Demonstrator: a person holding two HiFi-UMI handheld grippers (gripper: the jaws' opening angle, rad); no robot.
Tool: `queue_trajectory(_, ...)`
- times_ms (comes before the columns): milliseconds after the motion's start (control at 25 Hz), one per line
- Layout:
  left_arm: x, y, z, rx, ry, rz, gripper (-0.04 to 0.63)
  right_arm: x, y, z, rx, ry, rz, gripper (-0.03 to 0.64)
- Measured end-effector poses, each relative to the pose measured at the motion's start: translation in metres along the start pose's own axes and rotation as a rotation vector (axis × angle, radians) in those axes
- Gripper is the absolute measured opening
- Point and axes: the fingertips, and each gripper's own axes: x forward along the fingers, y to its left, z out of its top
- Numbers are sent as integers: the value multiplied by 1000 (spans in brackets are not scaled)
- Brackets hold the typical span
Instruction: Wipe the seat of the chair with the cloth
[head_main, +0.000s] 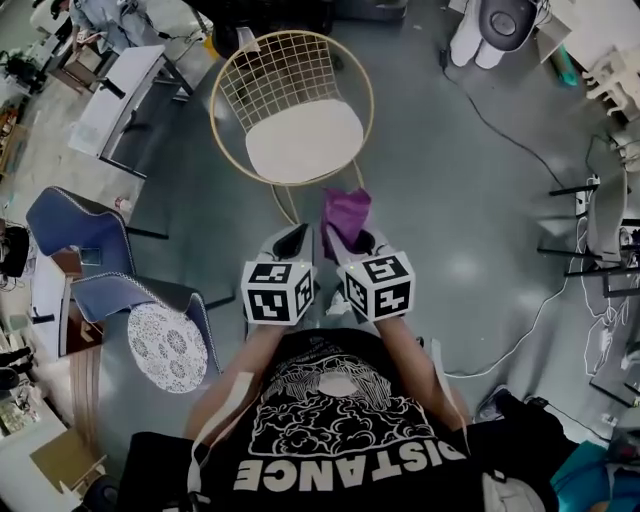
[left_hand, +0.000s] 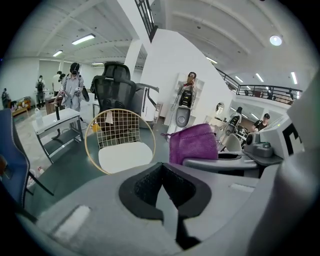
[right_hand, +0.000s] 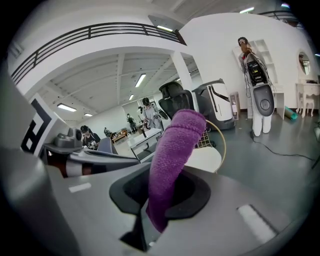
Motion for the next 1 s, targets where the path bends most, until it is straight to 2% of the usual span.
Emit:
queue_trajectory(320, 15, 23, 14, -20, 11, 25, -8, 30, 0, 10, 1, 29, 33, 60)
queue_trajectory(600, 64, 43, 38, -42, 25, -26, -8, 71, -26, 25, -2, 70, -5, 60)
queue_trajectory(840, 112, 109, 75, -64, 44, -45, -8, 147, -44, 59, -6, 108, -34, 60)
queue_trajectory(1000, 125, 170, 87, -108, 44, -59, -8, 203, -26, 70, -46, 158, -40, 60)
